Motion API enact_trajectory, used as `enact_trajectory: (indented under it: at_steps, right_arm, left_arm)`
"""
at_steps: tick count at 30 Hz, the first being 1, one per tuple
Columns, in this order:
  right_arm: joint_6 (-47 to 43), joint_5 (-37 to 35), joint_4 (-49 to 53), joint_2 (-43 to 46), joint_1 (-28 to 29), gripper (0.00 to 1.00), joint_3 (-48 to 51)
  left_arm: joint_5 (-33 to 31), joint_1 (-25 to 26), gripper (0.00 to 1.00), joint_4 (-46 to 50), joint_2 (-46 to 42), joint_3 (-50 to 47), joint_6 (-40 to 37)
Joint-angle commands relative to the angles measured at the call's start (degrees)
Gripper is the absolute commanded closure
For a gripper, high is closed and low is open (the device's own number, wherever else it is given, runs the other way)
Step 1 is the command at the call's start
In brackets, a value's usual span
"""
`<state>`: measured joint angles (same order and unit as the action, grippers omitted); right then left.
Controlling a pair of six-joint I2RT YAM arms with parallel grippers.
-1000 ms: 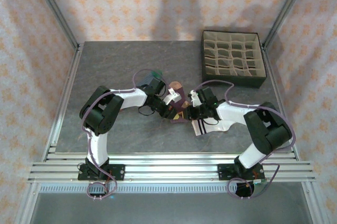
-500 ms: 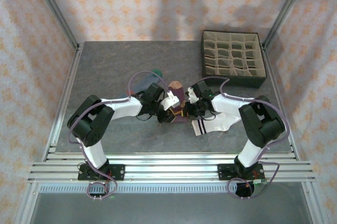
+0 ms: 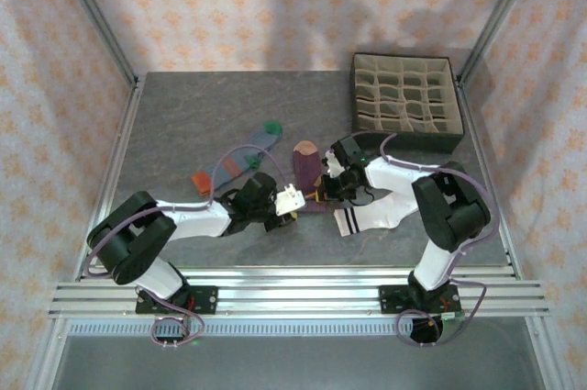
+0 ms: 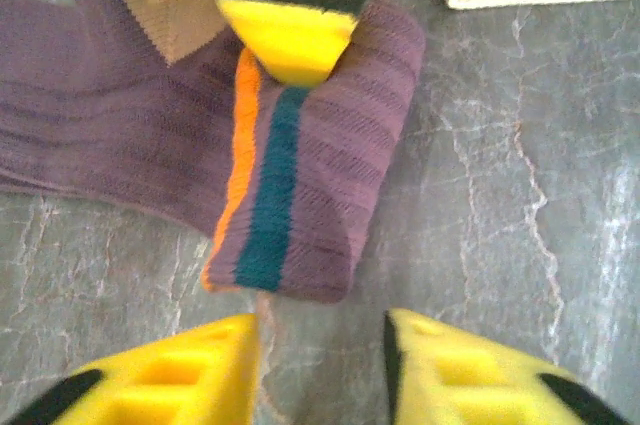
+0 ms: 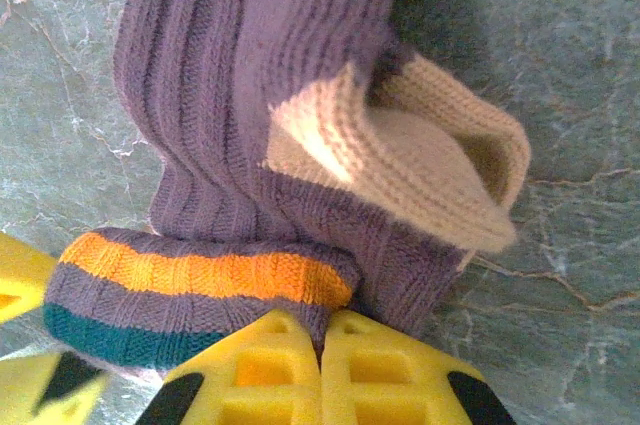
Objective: Roll the socks
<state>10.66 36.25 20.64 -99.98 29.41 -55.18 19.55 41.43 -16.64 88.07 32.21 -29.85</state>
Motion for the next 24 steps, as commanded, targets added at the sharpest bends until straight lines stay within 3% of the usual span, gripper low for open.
enact_trajectory:
  at_steps: [1,5,12,21,24]
  right_arm:
    - [-0.6,-5.3,8.3,-4.9,0.1,1.0,1.9]
    - [-0.9,-4.8,9.4,-5.6,0.1,1.0,1.3]
    - [-1.4,-4.7,10.6,-6.2,0.1,1.0,1.0]
    - [-1.7,-4.2,11.8,-7.9,0.1,1.0,0.4]
    - [-1.6,-4.3,12.0,-8.1,0.2,1.0,0.2]
  left_arm:
    - [-6.0,0.9,0.55,-13.3,-0.2,-3.2,-4.9]
    - [-6.3,1.8,0.54,-16.2,2.3,-3.3,-6.9]
    - [-12.2,5.3,0.54,-21.7,5.7,-3.6,-12.0]
    - [-17.3,7.2,0.54,-25.1,5.4,-5.0,-14.7]
    - [-16.4,7.3,0.54,-22.4,3.2,-5.3,-15.3]
